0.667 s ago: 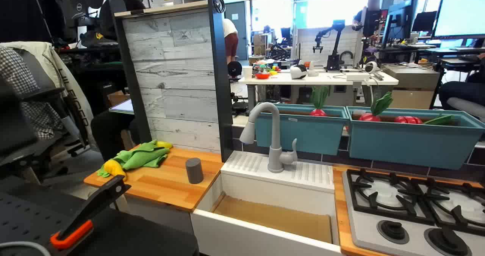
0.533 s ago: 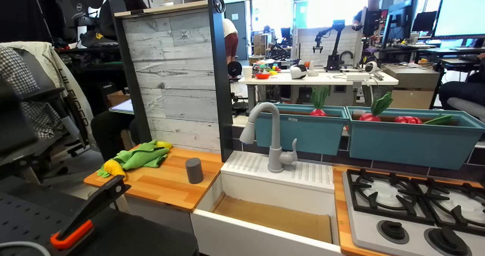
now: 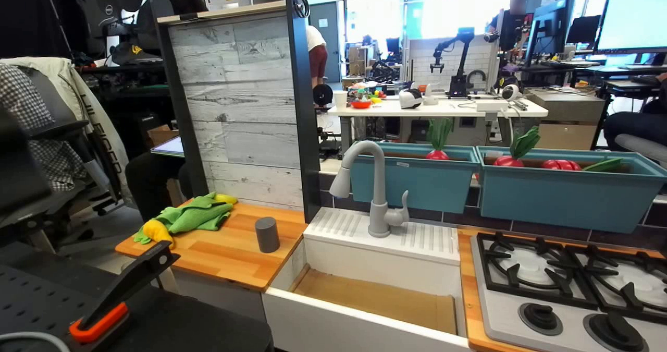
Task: Move an object
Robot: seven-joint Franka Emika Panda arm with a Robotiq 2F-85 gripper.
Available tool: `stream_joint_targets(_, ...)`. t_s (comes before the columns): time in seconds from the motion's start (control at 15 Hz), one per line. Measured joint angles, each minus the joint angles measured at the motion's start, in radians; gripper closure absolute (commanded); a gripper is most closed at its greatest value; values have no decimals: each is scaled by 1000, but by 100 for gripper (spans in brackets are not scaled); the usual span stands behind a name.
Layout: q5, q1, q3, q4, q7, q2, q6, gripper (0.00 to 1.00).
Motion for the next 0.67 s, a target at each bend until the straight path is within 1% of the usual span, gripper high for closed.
stream_joint_targets(0.67,0,0,-2,-2,4,12,6,0)
